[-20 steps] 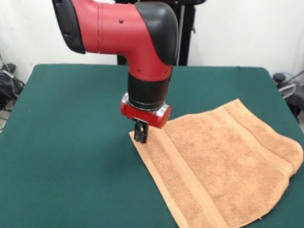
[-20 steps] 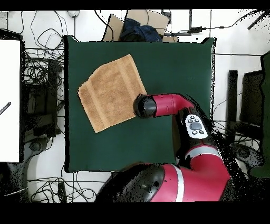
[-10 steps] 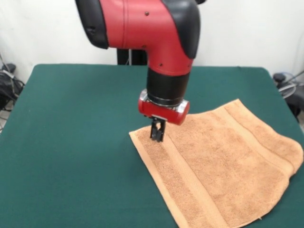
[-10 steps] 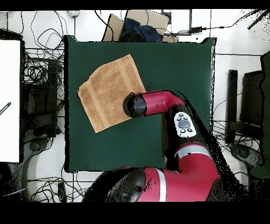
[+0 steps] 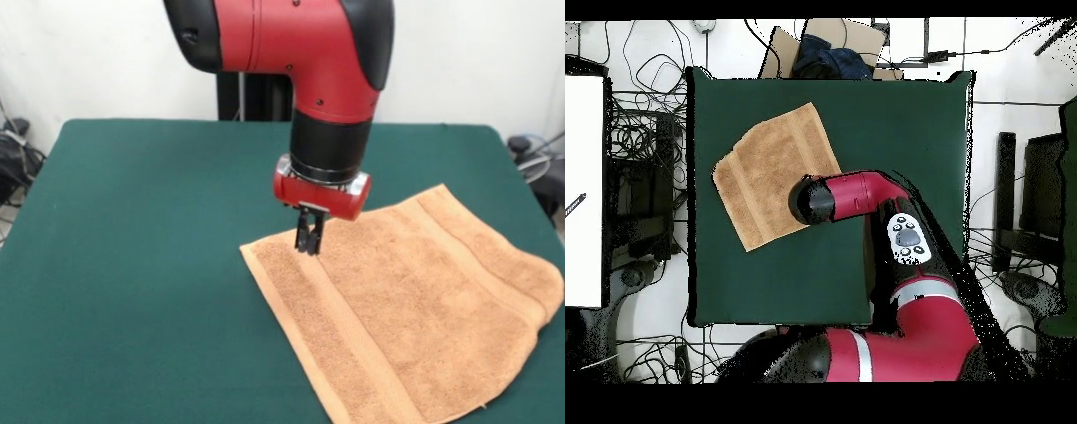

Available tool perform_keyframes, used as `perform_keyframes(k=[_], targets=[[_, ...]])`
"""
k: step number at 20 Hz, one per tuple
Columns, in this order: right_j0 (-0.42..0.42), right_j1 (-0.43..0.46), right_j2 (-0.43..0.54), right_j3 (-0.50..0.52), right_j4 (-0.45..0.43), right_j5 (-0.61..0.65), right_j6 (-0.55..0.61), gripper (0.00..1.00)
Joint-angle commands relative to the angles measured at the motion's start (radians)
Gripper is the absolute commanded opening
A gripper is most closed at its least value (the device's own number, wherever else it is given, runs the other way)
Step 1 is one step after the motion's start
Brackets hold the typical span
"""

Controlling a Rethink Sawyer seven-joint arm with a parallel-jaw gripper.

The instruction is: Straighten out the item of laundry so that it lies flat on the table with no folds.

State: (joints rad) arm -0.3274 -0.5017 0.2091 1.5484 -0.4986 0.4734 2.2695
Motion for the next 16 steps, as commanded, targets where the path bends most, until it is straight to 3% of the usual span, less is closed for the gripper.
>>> perform_keyframes(k=[1, 11, 16], targets=[[0.012, 0.028, 0.072, 0.026, -0.008, 0.015, -0.056, 0.00], [0.072, 0.114, 0.040, -0.051, -0.022, -0.027, -0.002, 0.00], [0.097, 0.104, 0.034, -0.049, 0.001, -0.010, 0.019, 0.00]])
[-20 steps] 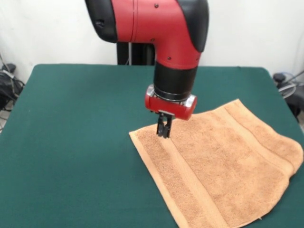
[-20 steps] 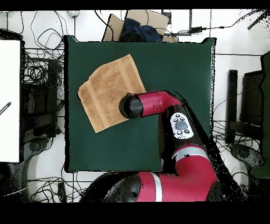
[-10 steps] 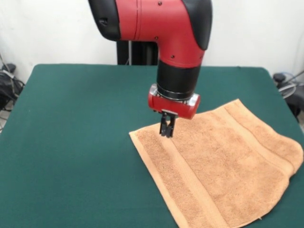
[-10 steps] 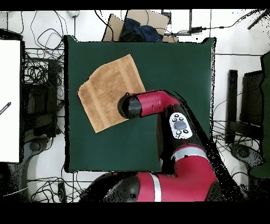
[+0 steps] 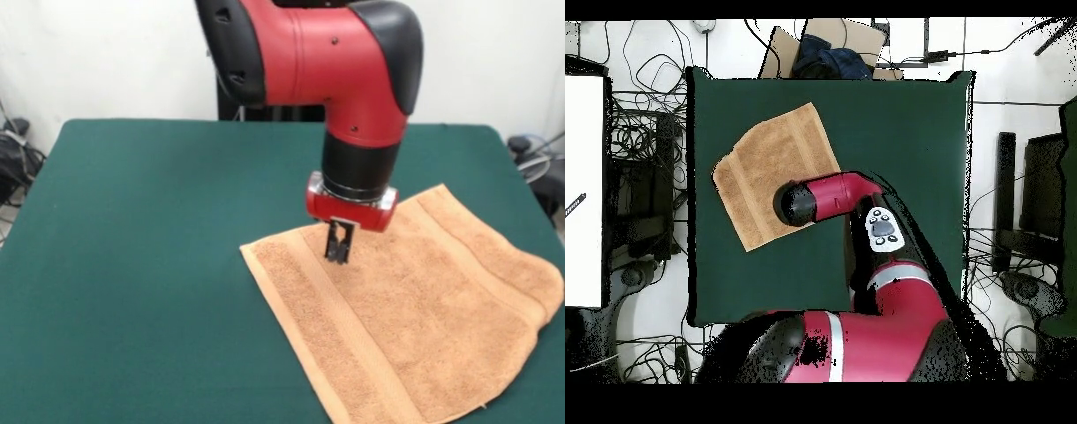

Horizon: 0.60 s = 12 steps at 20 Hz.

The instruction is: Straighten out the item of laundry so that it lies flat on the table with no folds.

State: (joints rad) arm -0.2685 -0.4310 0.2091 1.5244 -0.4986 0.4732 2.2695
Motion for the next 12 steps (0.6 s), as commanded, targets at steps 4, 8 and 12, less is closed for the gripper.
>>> perform_keyframes(k=[4, 8, 12], targets=[[0.043, 0.050, 0.035, -0.040, 0.008, -0.017, 0.020, 0.00], [0.043, 0.081, 0.032, -0.063, -0.001, -0.032, 0.014, 0.00], [0.027, 0.128, 0.040, -0.096, -0.009, -0.049, -0.004, 0.00]])
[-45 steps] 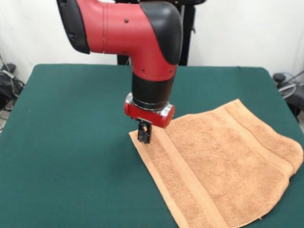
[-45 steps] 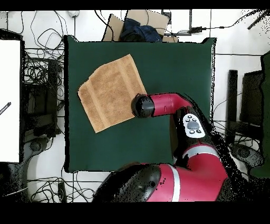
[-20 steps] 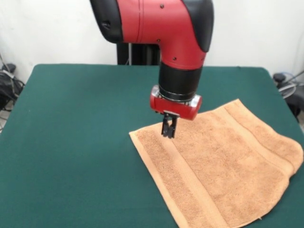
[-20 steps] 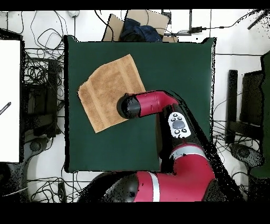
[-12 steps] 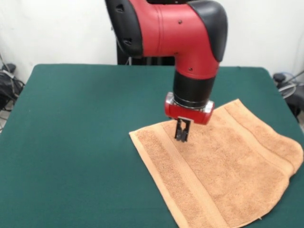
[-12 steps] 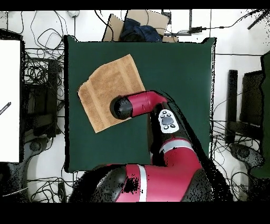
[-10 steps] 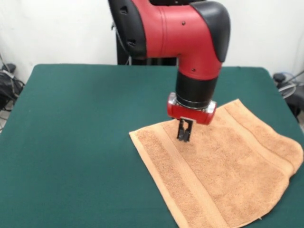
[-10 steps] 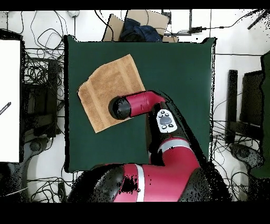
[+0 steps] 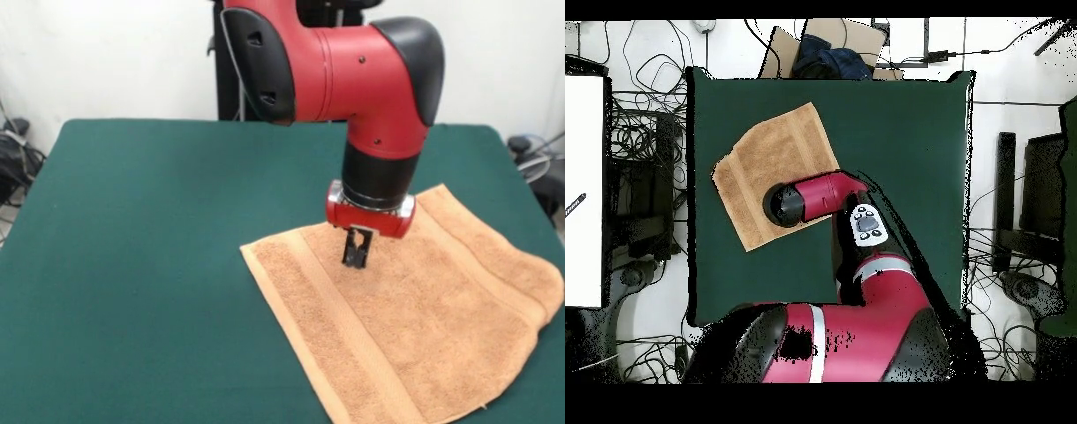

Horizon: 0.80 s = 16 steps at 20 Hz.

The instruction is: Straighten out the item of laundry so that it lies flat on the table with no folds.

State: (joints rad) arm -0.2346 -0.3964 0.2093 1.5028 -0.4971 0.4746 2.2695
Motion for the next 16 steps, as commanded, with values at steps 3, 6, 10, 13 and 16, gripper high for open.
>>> perform_keyframes(k=[3, 6, 10, 13, 16], targets=[[-0.019, 0.113, 0.036, -0.093, -0.027, -0.056, -0.024, 0.00], [-0.028, 0.138, 0.031, -0.112, -0.047, -0.076, -0.037, 0.00], [-0.056, 0.131, 0.038, -0.101, -0.051, -0.067, -0.064, 0.00], [-0.070, 0.110, 0.036, -0.084, -0.057, -0.052, -0.080, 0.00], [-0.093, 0.072, 0.037, -0.046, -0.061, -0.032, -0.103, 0.00]])
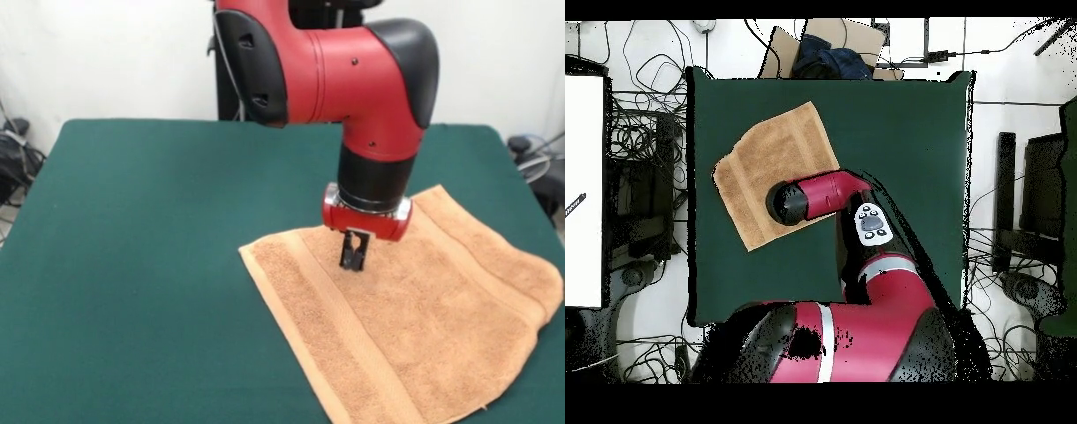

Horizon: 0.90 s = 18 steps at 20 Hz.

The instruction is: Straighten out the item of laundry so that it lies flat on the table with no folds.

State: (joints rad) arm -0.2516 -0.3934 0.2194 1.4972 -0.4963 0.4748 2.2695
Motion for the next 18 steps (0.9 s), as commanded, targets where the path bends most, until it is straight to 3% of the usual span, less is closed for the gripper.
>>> perform_keyframes(k=[1, 18], targets=[[-0.079, 0.054, 0.024, -0.027, -0.062, -0.027, -0.103, 0.00], [-0.098, -0.087, 0.000, 0.114, -0.106, -0.005, -0.100, 0.00]])
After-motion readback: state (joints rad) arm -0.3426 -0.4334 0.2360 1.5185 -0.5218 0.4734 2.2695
